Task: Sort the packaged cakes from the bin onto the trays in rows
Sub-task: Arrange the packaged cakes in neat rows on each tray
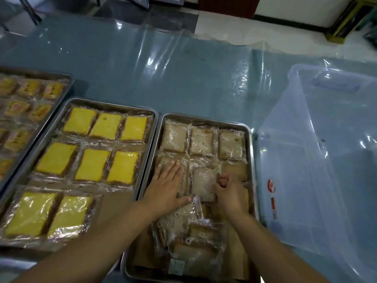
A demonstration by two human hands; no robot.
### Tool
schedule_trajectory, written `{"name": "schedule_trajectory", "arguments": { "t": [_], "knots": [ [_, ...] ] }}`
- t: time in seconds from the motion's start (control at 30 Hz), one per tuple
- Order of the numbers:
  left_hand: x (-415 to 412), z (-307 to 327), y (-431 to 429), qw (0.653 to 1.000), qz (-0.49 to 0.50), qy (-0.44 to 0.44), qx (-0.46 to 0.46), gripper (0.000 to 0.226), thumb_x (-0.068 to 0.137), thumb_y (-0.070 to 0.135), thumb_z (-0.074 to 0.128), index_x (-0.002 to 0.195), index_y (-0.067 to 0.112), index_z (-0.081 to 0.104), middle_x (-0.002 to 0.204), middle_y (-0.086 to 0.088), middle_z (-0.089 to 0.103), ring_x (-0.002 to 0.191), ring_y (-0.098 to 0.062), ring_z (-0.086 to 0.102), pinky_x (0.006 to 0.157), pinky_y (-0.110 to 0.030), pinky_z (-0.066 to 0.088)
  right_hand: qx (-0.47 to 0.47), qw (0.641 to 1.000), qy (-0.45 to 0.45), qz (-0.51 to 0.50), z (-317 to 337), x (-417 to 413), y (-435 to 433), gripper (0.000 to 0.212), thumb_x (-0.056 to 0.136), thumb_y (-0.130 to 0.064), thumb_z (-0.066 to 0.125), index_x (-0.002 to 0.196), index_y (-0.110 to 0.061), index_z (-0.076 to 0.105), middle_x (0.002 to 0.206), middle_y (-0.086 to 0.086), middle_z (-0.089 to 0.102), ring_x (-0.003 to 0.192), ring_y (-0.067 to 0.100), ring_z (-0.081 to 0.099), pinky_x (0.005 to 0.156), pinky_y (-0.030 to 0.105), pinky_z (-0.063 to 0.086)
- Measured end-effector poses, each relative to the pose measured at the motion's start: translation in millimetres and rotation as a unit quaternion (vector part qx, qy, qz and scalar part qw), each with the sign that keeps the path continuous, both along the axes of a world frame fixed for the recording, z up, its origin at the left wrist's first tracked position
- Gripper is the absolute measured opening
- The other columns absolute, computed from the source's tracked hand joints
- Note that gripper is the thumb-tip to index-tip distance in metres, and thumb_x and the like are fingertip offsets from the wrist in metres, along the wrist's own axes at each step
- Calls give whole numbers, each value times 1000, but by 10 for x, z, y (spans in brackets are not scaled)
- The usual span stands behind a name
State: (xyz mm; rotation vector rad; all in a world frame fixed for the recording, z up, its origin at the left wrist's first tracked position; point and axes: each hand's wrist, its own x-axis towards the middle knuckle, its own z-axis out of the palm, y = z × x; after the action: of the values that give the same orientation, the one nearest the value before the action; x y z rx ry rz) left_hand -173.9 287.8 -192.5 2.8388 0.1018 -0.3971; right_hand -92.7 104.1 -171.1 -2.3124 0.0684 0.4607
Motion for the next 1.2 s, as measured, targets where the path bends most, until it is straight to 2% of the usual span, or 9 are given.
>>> {"name": "schedule_trajectory", "arguments": {
  "t": [0.13,0.23,0.37,0.47,0.6,0.73,0.9,1.07,1.2],
  "knots": [
    [36,6,-14,999,-36,-25,-11,83,87,65,35,149,26,-3,156,4,-14,137,-11,-26,110,-38,-20,-56,994,-56,79,31,-36,-24,37,82,-18,69,99,-36,42,82,-18,53,64,-7,50,42,5,35],
    [107,1,-42,995,-83,-44,-27,62,91,56,34,147,34,16,157,8,0,140,-12,-19,111,-39,-19,-145,958,-154,192,-2,-51,-86,39,77,-17,72,110,-25,53,108,-7,51,84,2,47,62,9,37],
    [200,-27,-90,995,-93,-37,-8,57,93,53,32,146,33,23,156,8,10,138,-9,-17,106,-37,-26,-130,945,-116,277,-23,-41,-132,37,80,-22,72,115,-23,59,119,-5,50,86,-2,41,61,1,26],
    [233,-43,-114,996,-88,-30,6,59,93,53,35,146,33,21,156,7,12,142,-13,-12,106,-37,-24,-144,930,-147,305,7,-13,-158,31,83,-16,68,113,-19,62,119,-3,54,89,2,47,68,2,31],
    [226,-30,-138,997,-65,-34,-15,58,93,50,38,146,32,24,156,8,15,143,-13,-9,109,-37,-19,-244,889,-247,299,109,21,-248,24,81,-16,62,105,-14,65,110,6,61,106,23,53,94,35,42],
    [197,-23,-176,996,-23,-66,-48,55,92,45,45,143,28,33,153,8,24,143,-10,-2,108,-30,-16,-408,833,-208,310,150,28,-388,45,80,-27,59,122,-15,51,128,12,51,128,32,37,113,52,12],
    [105,9,-208,989,11,-110,-100,48,90,38,52,136,28,45,148,7,35,142,-9,7,110,-30,-5,-444,821,-209,292,196,-17,-420,42,77,-25,64,115,-15,51,116,9,55,110,28,46,101,42,31],
    [-28,119,-75,983,6,-123,-136,45,89,32,56,133,24,50,144,6,43,141,-9,10,110,-32,7,-327,875,-261,245,381,-78,-389,29,67,-2,71,93,-13,66,94,5,64,87,24,55,78,35,40],
    [-179,313,91,971,36,-157,-175,45,85,26,61,129,25,53,140,6,48,139,-9,18,109,-27,12,-174,916,-334,139,639,-246,-118,18,72,-3,71,83,-18,68,83,-5,62,77,11,47,73,21,21]
  ]
}}
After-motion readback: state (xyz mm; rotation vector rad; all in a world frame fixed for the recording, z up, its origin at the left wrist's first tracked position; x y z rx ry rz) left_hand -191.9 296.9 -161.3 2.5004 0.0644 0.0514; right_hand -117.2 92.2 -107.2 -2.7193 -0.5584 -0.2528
